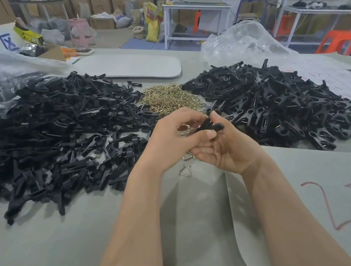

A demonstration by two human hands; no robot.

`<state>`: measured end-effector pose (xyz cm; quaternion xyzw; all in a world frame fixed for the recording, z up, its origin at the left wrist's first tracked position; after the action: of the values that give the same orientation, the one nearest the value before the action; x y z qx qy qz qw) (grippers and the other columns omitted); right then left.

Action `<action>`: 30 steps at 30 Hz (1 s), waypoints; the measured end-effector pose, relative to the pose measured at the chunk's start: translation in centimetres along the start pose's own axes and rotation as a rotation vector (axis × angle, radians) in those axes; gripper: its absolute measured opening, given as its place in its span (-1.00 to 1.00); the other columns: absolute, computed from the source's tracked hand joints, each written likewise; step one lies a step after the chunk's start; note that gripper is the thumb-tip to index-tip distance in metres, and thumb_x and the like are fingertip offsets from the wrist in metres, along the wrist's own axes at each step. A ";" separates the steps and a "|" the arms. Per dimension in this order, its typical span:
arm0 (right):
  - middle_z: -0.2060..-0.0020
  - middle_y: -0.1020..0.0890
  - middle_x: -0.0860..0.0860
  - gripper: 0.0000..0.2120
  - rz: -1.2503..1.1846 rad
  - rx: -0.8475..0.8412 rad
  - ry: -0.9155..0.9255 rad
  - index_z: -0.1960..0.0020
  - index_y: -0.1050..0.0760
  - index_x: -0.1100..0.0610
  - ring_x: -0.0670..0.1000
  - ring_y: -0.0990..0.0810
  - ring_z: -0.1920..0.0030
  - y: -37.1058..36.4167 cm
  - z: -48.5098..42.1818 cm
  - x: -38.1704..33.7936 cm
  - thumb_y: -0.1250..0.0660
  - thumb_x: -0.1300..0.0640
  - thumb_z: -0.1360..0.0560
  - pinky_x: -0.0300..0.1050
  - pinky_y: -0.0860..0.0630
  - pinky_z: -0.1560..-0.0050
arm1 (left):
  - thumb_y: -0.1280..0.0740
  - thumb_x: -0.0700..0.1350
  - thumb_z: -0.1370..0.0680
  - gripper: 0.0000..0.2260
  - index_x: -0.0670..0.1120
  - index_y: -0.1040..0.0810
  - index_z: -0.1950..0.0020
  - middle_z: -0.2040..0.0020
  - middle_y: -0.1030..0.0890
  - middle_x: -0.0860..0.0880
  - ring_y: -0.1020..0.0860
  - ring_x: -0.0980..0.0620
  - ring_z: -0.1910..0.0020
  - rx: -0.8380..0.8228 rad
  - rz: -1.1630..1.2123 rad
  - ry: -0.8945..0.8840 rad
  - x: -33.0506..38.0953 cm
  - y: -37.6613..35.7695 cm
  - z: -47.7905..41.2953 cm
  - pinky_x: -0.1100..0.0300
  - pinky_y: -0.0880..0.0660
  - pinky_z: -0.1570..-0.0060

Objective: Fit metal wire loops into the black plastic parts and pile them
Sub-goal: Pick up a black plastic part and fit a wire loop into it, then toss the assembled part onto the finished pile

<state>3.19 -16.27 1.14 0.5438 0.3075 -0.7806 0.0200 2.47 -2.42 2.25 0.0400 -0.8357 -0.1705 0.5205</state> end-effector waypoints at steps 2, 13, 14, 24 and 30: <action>0.40 -0.67 0.14 -0.56 -0.004 0.009 -0.003 0.22 -0.65 0.22 -0.01 -0.68 0.39 0.2 -0.1 0.0 -0.26 -0.15 -0.31 -0.24 -0.60 0.40 | -0.49 -0.17 -0.41 -0.83 -0.02 -0.63 0.03 0.07 -0.59 0.06 -0.53 0.19 0.06 -0.003 0.004 0.002 0.0 -0.1 0.0 0.19 -0.45 -0.08; 0.39 -0.58 0.02 -0.75 0.567 0.318 0.132 0.02 -0.58 0.13 -0.10 -0.43 0.53 2.0 -0.4 -0.8 -0.41 -0.04 -0.45 -0.31 -0.39 0.49 | -0.46 -0.04 -0.45 -0.84 -0.08 -0.58 0.05 0.09 -0.56 -0.06 -0.52 -0.02 0.08 -0.067 -0.377 0.205 -1.6 -0.8 0.0 0.13 -0.43 0.06; 0.37 -0.58 0.03 -0.89 0.612 0.372 0.216 0.02 -0.58 0.15 -0.09 -0.45 0.52 2.0 -0.5 -0.8 -0.40 0.14 -0.48 -0.30 -0.40 0.49 | -0.44 -0.03 -0.46 -0.79 -0.05 -0.59 -0.06 -0.01 -0.55 -0.05 -0.51 -0.02 -0.01 -0.075 -0.406 0.210 -1.6 -1.0 -0.1 0.12 -0.44 -0.05; -0.49 0.20 0.32 -0.22 1.088 1.043 0.620 -0.55 0.12 0.04 0.23 0.19 -0.51 1.3 -0.8 -0.4 -0.31 0.17 -0.52 0.10 0.10 -0.50 | -0.33 0.04 -0.52 -0.63 0.03 -0.43 -0.31 -0.44 -0.27 -0.10 -0.08 -0.21 -0.47 0.254 -0.882 0.818 -4.0 2.7 1.0 -0.31 0.17 -0.39; -0.49 -0.08 0.21 -0.46 1.224 0.890 0.566 -0.49 -0.19 0.10 0.18 0.04 -0.50 0.2 -1.8 1.2 -0.25 0.11 -0.55 0.01 0.09 -0.46 | -0.31 -0.07 -0.51 -0.76 0.09 -0.50 -0.18 -0.38 -0.33 -0.10 -0.10 -0.22 -0.45 0.236 -0.941 0.819 -4.8 2.5 0.7 -0.33 0.21 -0.38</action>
<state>4.32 -15.16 -0.41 0.7497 -0.3911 -0.5134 0.1467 4.33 1.25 -1.27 0.5220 -0.4749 -0.2587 0.6596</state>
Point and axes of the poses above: each hand's wrist, its own z-axis away from the middle knuckle, its own y-axis out of the back of the hand, x = y × z, the point moved 1 cm from there along -z, towards the middle knuckle
